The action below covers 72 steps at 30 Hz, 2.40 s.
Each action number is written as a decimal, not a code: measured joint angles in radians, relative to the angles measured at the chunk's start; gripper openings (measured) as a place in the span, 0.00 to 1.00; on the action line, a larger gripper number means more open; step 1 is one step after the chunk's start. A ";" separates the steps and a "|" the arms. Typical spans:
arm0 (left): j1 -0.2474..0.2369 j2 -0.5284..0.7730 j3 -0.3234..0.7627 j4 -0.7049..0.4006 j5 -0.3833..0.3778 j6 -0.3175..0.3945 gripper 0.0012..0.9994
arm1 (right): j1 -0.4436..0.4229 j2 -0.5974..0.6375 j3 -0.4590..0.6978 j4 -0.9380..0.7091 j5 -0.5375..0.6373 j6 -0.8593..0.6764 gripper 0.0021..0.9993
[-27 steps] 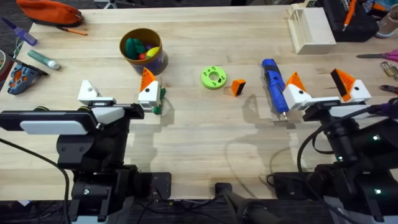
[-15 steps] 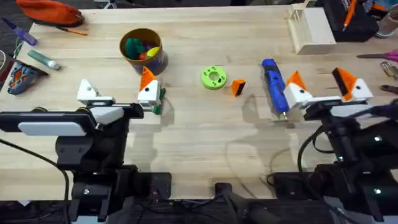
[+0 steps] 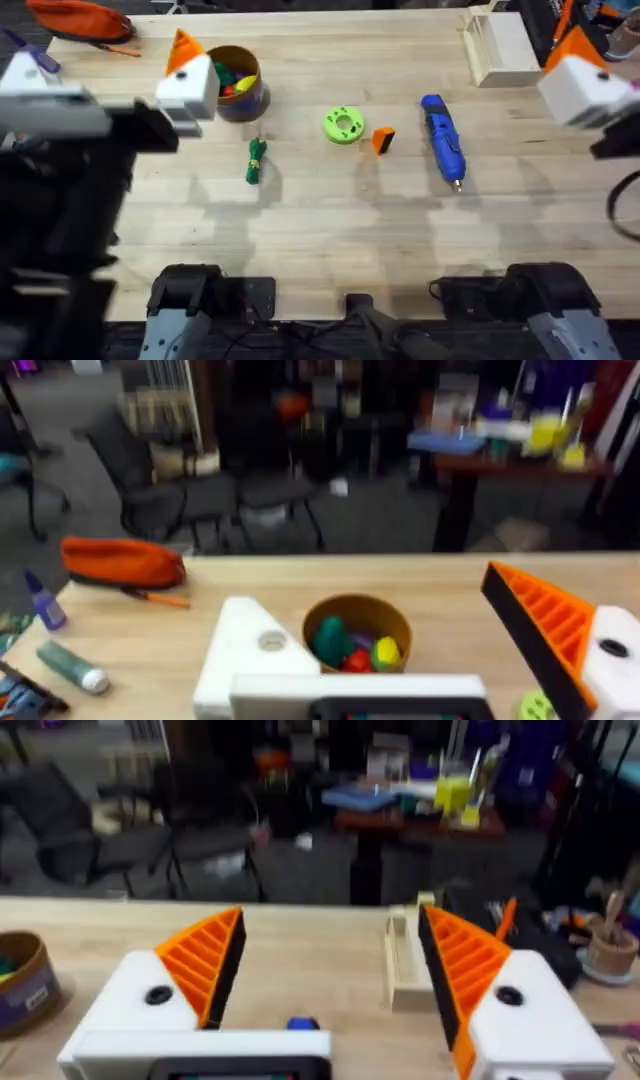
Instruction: Pick up the gripper from the table and insert it into the empty holder that is missing its gripper. Then pick up a screw, insert it into the mounting hole, and use the screwdriver to tighten it. Finally, clean up the table by picking up the vegetable and placing it into the bucket.
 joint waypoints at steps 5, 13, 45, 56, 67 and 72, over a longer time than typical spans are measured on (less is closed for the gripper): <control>0.000 0.232 0.210 -0.190 0.022 0.000 0.99 | 0.000 0.246 0.228 -0.239 -0.001 0.001 0.99; 0.000 0.574 0.454 -0.505 0.057 0.001 0.99 | 0.000 0.638 0.507 -0.642 -0.003 0.001 0.99; -0.007 0.908 0.391 -0.713 0.147 -0.019 0.99 | 0.000 0.840 0.521 -0.707 -0.003 0.001 0.99; -0.062 1.176 0.310 -0.513 0.146 -0.010 0.99 | 0.000 0.840 0.522 -0.707 -0.003 0.001 0.99; -0.109 1.268 0.311 -0.493 0.155 0.001 0.98 | 0.000 0.840 0.522 -0.711 -0.003 0.001 0.99; -0.111 1.268 0.311 -0.493 0.161 -0.001 0.90 | 0.000 0.840 0.522 -0.711 -0.003 0.001 0.99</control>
